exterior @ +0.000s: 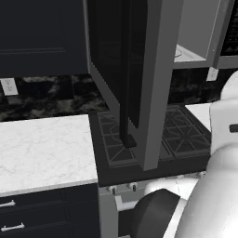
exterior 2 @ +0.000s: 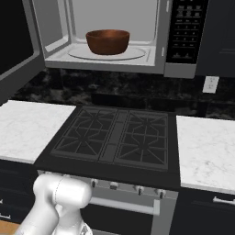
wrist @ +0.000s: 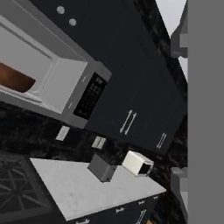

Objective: Open the microwave, place the bowl with waffle inside the microwave, then close the microwave door and turn it on.

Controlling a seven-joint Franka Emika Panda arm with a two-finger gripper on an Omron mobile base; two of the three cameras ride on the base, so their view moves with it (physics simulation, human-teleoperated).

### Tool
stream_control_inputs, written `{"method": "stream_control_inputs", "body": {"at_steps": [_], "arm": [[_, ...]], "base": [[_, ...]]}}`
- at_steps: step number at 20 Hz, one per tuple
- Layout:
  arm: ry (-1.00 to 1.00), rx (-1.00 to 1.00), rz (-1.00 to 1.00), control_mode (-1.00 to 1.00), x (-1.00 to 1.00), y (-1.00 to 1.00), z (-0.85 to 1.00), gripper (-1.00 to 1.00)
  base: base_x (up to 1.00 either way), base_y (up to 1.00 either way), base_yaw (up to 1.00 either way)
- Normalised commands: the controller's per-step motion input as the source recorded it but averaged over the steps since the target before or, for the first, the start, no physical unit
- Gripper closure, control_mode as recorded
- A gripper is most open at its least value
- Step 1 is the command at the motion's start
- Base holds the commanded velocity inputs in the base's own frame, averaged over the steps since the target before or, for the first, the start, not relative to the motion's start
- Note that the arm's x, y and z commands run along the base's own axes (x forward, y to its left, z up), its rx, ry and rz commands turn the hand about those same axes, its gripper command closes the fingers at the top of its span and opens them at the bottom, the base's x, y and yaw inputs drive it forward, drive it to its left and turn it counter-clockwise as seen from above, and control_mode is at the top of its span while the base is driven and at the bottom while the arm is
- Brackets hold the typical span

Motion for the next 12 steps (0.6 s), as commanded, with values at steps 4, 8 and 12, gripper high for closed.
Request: {"method": "stream_control_inputs", "body": {"at_steps": [4, 8, 12], "arm": [[-0.29, -0.07, -0.17, -1.0, -0.04, 0.41, 0.0, -1.0], [-0.17, -0.06, -0.2, -1.0, 0.0, 0.45, 0.0, -1.0], [-0.23, -0.05, -0.19, -1.0, -0.13, 0.42, 0.0, -1.0]], "base": [[0.0, 0.0, 0.0], [0.0, 0.0, 0.0], [0.0, 0.0, 0.0]]}}
